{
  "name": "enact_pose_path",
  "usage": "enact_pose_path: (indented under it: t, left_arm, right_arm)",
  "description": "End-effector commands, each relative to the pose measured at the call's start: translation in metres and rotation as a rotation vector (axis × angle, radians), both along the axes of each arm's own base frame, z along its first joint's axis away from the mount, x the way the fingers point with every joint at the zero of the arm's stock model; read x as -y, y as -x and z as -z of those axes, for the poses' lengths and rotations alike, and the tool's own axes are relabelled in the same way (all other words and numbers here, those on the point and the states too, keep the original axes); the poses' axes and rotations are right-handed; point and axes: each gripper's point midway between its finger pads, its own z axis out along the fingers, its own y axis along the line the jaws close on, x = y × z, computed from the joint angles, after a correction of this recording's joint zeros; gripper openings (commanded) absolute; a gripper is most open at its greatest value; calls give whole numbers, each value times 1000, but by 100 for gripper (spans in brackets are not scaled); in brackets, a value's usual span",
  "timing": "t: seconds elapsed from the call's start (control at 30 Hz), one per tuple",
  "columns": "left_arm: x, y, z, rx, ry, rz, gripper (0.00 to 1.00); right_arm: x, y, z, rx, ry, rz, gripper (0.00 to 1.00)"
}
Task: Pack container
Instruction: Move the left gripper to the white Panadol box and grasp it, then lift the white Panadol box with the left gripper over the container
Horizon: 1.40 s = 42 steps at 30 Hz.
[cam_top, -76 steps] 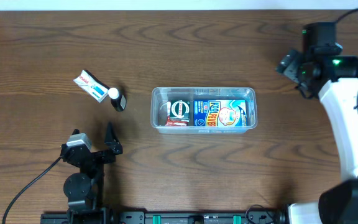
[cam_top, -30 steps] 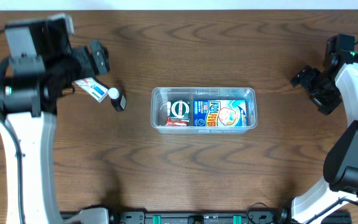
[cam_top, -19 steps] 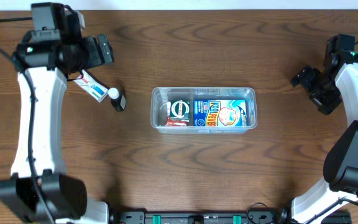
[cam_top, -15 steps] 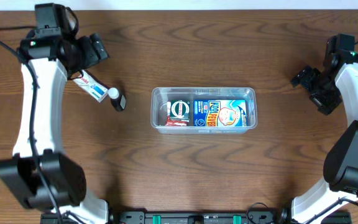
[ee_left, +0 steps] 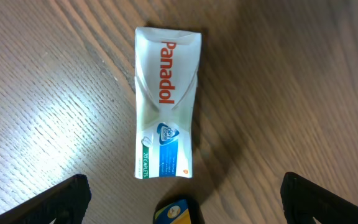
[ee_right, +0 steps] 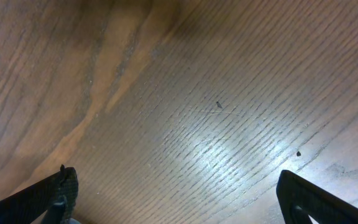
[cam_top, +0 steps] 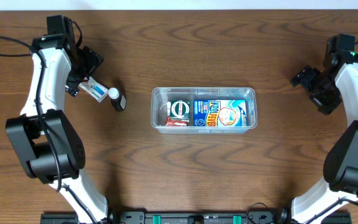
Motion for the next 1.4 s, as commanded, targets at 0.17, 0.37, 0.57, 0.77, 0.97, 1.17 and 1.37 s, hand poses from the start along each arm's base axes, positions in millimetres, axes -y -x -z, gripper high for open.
enact_pose_path:
  t: [0.17, 0.37, 0.57, 0.77, 0.97, 1.17, 1.37]
  left_arm:
    - [-14, 7, 34, -82, 9, -17, 98]
    - [-16, 10, 56, -129, 19, 97, 98]
    - [-16, 8, 73, -149, 22, 111, 98]
    - [-15, 11, 89, -182, 31, 114, 98]
    - [-15, 11, 93, -187, 32, 113, 90]
    - [-16, 11, 93, -186, 31, 113, 68]
    - [-17, 10, 93, -186, 24, 112, 51]
  right_arm:
    - [2, -2, 0, 0, 5, -8, 99]
    - [2, -2, 0, 0, 5, -8, 99]
    - [2, -2, 0, 0, 5, -8, 99]
    - [2, -2, 0, 0, 5, -8, 99]
    - [2, -2, 0, 0, 5, -8, 99]
    - [2, -2, 0, 0, 6, -8, 99]
    - [2, -2, 0, -1, 5, -8, 99]
